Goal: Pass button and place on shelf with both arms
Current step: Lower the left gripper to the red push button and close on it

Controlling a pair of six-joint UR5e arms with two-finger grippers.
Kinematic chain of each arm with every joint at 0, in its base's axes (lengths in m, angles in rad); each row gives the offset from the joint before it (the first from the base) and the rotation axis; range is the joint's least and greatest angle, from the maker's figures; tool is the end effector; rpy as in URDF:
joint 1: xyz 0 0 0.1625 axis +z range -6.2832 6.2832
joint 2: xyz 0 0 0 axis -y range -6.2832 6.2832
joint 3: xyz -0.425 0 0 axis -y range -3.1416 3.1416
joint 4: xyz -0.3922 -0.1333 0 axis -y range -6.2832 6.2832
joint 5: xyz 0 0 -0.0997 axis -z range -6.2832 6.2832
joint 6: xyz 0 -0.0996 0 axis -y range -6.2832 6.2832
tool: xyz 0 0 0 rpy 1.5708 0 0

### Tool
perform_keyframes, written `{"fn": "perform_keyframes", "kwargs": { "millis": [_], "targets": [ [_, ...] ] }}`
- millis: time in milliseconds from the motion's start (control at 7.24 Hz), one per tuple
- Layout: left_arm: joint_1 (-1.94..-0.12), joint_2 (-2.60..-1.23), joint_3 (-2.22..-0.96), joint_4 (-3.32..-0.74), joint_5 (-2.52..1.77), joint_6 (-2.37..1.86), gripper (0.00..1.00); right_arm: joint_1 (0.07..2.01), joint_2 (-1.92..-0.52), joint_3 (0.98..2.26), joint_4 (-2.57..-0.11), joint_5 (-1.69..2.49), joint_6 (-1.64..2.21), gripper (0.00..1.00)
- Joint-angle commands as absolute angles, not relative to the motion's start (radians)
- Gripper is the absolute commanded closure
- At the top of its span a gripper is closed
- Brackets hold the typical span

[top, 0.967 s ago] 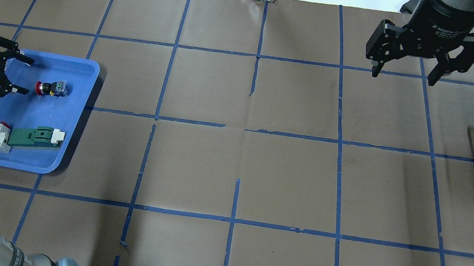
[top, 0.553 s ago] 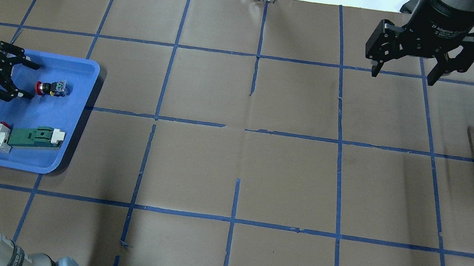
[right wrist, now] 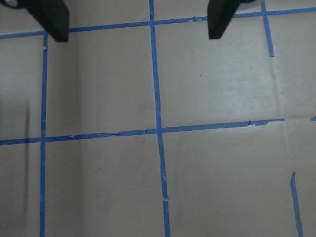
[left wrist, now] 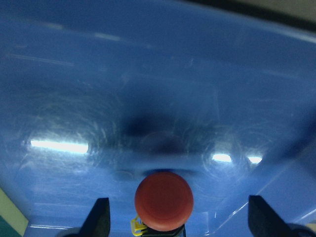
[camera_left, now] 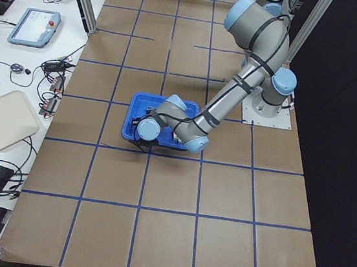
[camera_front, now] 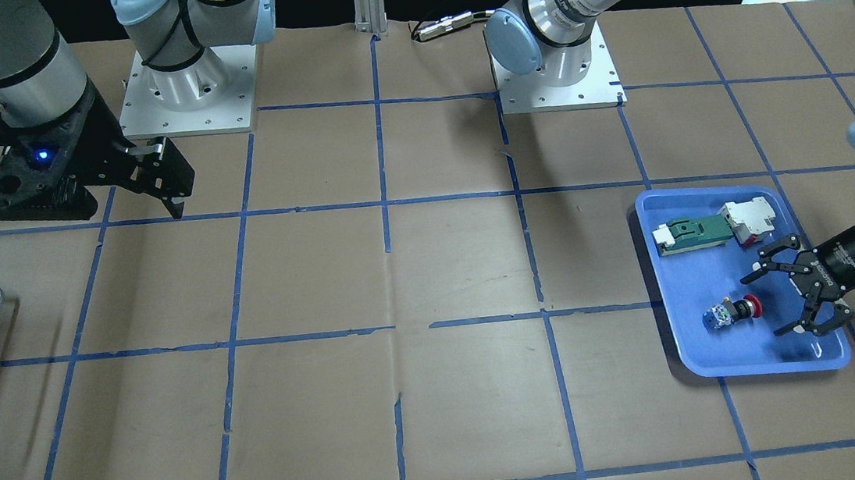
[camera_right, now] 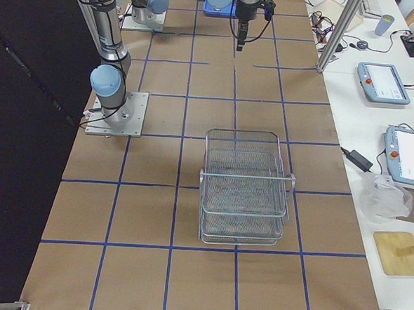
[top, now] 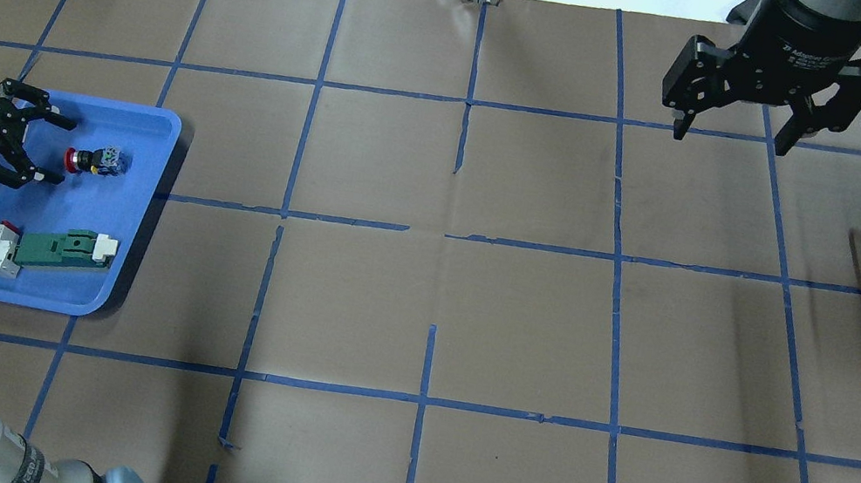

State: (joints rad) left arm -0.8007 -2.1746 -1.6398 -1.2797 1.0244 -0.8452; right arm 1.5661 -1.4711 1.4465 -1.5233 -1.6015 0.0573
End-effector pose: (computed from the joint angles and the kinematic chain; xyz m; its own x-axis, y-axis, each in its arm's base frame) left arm 0.2911 -0.5659 0.1518 0.1658 -0.9853 0.0413 -0.7868 -0.1069 0.6079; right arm 0.1277 -0.5324 0.4932 -0.9976 0.0612 0.0320 0.0619 0.9979 0.0211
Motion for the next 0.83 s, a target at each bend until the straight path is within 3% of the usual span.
{"fn": "perform_keyframes", "kwargs": {
  "millis": [0, 691],
  "targets": [
    [-0.801, -2.184, -1.64, -1.276, 1.023, -0.836, 0.01, 1.566, -1.471, 1.447, -1.523, -1.6, 0.058, 0.0],
    [-0.804, -2.184, -1.64, -1.279, 1.022, -0.827, 0.01, 1.565, -1.471, 1.447, -1.523, -1.601, 0.06, 0.0]
  ]
}}
